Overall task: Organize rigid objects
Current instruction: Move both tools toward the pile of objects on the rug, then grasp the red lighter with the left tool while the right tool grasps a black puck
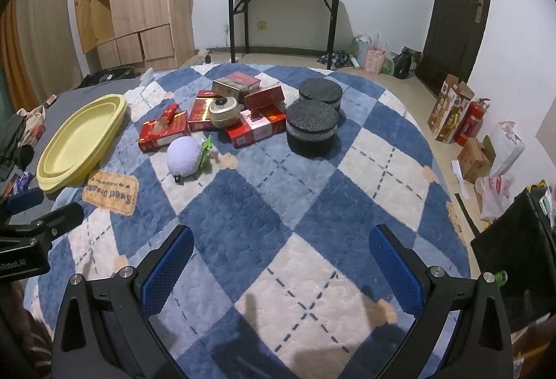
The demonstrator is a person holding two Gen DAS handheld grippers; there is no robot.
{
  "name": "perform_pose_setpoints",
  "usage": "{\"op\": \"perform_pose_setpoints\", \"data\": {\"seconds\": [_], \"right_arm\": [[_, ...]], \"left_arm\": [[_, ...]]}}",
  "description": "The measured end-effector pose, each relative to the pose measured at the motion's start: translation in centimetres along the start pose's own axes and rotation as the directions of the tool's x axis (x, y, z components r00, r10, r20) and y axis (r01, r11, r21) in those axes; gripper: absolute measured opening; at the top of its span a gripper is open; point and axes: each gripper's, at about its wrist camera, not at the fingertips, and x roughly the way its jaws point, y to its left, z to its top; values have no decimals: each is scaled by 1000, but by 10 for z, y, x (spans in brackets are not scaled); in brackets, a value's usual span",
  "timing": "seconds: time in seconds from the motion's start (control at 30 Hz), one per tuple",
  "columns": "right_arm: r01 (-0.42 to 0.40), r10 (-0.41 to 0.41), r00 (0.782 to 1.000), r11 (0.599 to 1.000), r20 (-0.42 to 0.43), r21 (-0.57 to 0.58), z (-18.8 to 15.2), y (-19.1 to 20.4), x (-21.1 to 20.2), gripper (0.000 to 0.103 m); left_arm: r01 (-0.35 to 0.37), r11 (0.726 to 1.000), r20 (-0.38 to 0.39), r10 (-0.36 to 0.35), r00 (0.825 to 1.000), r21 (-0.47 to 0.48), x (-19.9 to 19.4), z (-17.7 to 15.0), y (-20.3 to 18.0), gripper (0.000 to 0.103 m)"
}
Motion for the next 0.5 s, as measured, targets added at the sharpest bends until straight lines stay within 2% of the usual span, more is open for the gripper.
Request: {"op": "perform_pose_setpoints", "data": {"seconds": [0.13, 0.27, 0.43, 0.5], "right_arm": [[-6, 6, 1000, 1000, -2, 11, 6, -3, 12, 103], [-2, 1, 1000, 1000, 16, 19, 17, -13, 35, 103], [33, -34, 999, 997, 17, 70, 35, -36, 85, 103], [25, -26, 1000, 995, 14, 93, 43, -42, 109, 103]], "left_arm": [[6, 1000, -18, -6, 1000, -15, 13, 20, 6, 103], [39, 999, 6, -39, 999, 29, 32, 49, 10, 103], [23, 1000, -16, -22, 1000, 11, 78, 82, 19, 103], [27, 999, -26, -26, 999, 44, 96, 93, 15, 100]]}}
